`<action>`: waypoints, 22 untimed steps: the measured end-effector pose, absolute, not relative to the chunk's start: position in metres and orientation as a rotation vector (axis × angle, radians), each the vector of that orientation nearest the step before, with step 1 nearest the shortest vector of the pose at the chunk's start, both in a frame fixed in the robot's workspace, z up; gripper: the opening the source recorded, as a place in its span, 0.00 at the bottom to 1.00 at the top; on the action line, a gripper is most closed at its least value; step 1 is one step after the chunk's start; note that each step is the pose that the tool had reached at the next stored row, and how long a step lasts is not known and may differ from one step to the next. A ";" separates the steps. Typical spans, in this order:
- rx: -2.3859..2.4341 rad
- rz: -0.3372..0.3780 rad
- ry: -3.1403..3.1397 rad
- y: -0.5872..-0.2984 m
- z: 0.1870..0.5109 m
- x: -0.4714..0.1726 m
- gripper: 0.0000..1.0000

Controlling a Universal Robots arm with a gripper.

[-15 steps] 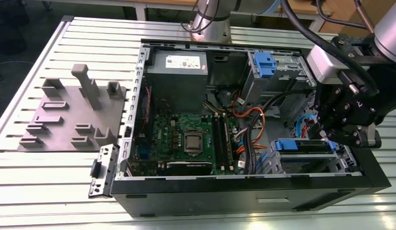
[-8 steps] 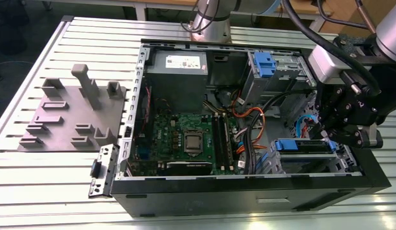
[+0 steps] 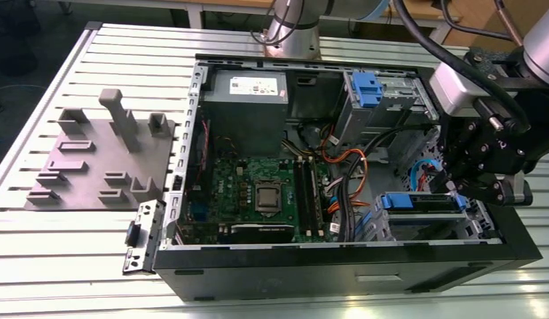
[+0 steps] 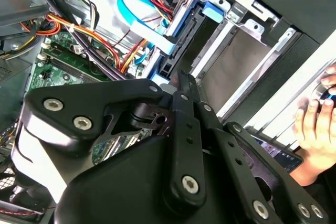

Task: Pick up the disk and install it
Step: 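Insert the first disk wire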

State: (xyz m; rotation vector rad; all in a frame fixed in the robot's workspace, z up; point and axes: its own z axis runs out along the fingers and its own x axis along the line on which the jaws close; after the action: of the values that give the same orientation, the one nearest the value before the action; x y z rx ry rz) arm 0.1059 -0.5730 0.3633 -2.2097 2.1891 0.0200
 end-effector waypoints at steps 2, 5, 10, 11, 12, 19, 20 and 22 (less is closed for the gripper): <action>-2.210 0.020 2.189 -0.573 0.363 0.106 0.11; -2.210 0.020 2.189 -0.573 0.363 0.108 0.11; -2.210 0.020 2.189 -0.572 0.363 0.125 0.11; -2.210 0.020 2.189 -0.572 0.362 0.128 0.11; -2.210 0.020 2.189 -0.571 0.362 0.132 0.11; -2.211 0.023 2.191 -0.562 0.361 0.147 0.11; -2.211 0.023 2.190 -0.559 0.361 0.148 0.11; -2.211 0.023 2.191 -0.553 0.360 0.148 0.11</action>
State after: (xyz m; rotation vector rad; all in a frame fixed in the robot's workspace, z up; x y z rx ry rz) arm 0.1482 -0.5532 0.3602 -2.2108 2.1905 0.0229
